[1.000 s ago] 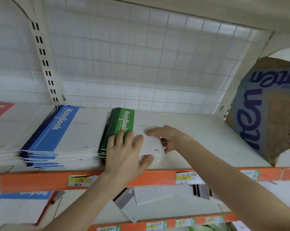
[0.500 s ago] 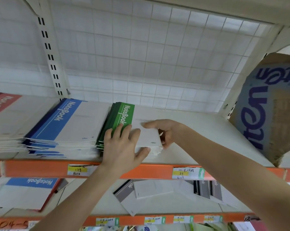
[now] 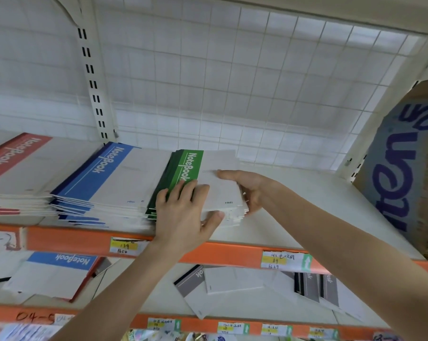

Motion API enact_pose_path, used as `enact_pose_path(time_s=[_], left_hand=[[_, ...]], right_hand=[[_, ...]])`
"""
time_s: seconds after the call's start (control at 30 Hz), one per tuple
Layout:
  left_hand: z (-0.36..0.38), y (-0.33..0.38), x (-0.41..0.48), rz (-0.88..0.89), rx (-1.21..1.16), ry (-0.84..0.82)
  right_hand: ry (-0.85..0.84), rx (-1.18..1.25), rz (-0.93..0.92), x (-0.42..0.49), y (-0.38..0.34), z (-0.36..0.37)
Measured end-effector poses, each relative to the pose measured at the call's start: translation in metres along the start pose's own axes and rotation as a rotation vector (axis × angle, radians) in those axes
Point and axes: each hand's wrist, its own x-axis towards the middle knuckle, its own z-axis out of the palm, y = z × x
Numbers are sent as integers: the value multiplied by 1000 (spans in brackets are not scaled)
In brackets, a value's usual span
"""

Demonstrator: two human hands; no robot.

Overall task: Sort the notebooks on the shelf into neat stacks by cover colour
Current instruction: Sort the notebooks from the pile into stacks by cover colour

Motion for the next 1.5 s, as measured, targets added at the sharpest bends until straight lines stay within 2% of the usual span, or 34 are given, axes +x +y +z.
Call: enact_pose_path(time_s=[0.1,0.33,0.43,0.53,0.6,0.67,0.8,0.87,1.03,1.2,1.5], left_hand=[[0,1,0,4,6,-15],[-5,4,0,59,6,-154],[-22,10,11,-14,-132,-209],[-22,7,32,-201,-212,-440],[-19,5,47,-347,-340,-517],[-16,2,60,-468,-539,-526],[-4,5,79,-725,-1147,-505],[3,15,83,-681,-1282,-463],[15,36,80,-474,-1312,-263],[21,34,76,-412,-1242,-150],[8,30,75,-416,-1312,-148]], right_hand=[[-103,102,-33,0,2,2],[-111,224,-135,5,25,3],[-87,285,-166,3,30,-4],[-66,390,-216,-2,37,-16],[-38,458,-266,-6,43,-26],[20,511,-344,-9,48,-38],[129,481,-617,-19,54,-63],[146,419,-747,-20,60,-70],[171,244,-905,-19,65,-91],[172,177,-916,-9,64,-94],[108,133,-914,2,63,-89]])
